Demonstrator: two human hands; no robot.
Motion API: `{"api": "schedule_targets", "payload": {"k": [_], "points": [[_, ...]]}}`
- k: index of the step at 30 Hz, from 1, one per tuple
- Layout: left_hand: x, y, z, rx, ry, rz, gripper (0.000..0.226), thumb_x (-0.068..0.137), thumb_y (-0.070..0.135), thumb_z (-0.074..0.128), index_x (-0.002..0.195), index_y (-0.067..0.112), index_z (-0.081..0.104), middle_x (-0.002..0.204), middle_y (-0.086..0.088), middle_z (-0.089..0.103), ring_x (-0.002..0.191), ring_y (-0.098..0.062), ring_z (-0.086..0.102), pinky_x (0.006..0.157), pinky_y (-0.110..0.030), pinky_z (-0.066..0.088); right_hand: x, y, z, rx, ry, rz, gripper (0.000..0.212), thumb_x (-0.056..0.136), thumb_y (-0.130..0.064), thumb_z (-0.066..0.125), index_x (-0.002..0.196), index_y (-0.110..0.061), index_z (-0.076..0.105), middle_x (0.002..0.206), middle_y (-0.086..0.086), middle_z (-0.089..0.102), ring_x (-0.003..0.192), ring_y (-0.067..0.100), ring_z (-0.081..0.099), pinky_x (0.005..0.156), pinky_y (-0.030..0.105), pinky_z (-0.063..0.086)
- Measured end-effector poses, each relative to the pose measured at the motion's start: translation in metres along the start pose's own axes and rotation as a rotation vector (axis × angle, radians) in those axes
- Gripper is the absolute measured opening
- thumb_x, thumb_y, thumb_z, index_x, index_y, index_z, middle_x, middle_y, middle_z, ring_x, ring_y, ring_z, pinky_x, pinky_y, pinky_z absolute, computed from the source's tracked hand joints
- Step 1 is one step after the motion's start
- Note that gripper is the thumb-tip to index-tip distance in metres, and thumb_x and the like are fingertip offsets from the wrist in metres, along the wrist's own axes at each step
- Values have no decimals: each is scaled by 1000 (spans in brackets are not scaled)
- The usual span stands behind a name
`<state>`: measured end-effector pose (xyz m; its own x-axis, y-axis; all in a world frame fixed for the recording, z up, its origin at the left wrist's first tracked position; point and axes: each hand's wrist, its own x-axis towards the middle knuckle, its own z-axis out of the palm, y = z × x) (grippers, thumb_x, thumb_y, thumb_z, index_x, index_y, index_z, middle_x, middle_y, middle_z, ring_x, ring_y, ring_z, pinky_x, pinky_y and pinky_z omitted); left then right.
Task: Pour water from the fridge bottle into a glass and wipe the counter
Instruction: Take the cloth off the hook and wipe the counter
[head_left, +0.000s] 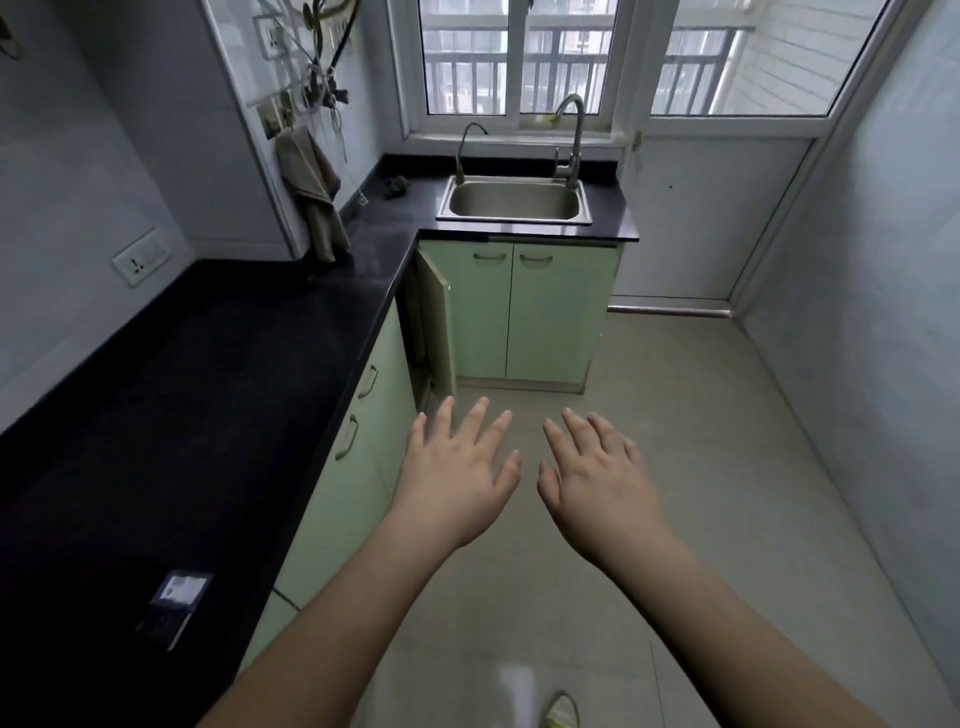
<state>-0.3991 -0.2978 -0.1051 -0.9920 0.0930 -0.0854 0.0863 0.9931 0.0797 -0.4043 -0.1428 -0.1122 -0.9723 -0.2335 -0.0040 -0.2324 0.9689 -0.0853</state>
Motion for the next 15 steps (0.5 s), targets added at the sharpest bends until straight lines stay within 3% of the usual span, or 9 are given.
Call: {"api": "schedule_targets", "payload": {"k": [2,5,8,10,13,15], "points": [[34,4,1,1,-7,-11,58,101,54,14,156,38,5,166,7,3,151,-27,-1,121,-49,3,32,15,-1,14,-8,-7,63,90,-43,22,140,-17,51,146,8,48,135,31,43,106,45,36],[82,7,-7,5,-13,-36,58,101,54,15,156,38,6,166,7,3,152,-26,0,121,-49,3,79,36,-6,6,2,-53,69,91,-46,10,148,-20,38,155,5,35,143,28,31,112,43,28],[122,7,-16,13,12,-72,58,101,53,15,156,37,7,165,8,4,152,-24,-1,121,-49,2,126,53,-11,27,11,-66,66,87,-44,20,132,-15,59,139,9,56,128,32,51,100,46,43],[144,4,-21,11,17,-98,57,101,53,15,156,38,7,165,7,4,152,-24,-1,121,-49,2,155,59,-14,24,-3,-78,65,86,-43,22,130,-15,60,137,9,57,127,32,52,100,46,43],[173,-5,-25,4,8,-128,58,101,54,15,156,38,7,165,7,5,152,-24,-1,121,-50,3,193,58,-19,35,31,-129,70,86,-45,15,137,-17,54,144,8,51,133,31,46,105,45,38],[193,-14,-27,5,15,-144,58,101,54,15,156,37,8,165,7,5,152,-24,0,121,-50,3,219,54,-20,10,-7,-175,71,88,-45,7,148,-21,38,155,4,36,143,27,30,112,43,27]]}}
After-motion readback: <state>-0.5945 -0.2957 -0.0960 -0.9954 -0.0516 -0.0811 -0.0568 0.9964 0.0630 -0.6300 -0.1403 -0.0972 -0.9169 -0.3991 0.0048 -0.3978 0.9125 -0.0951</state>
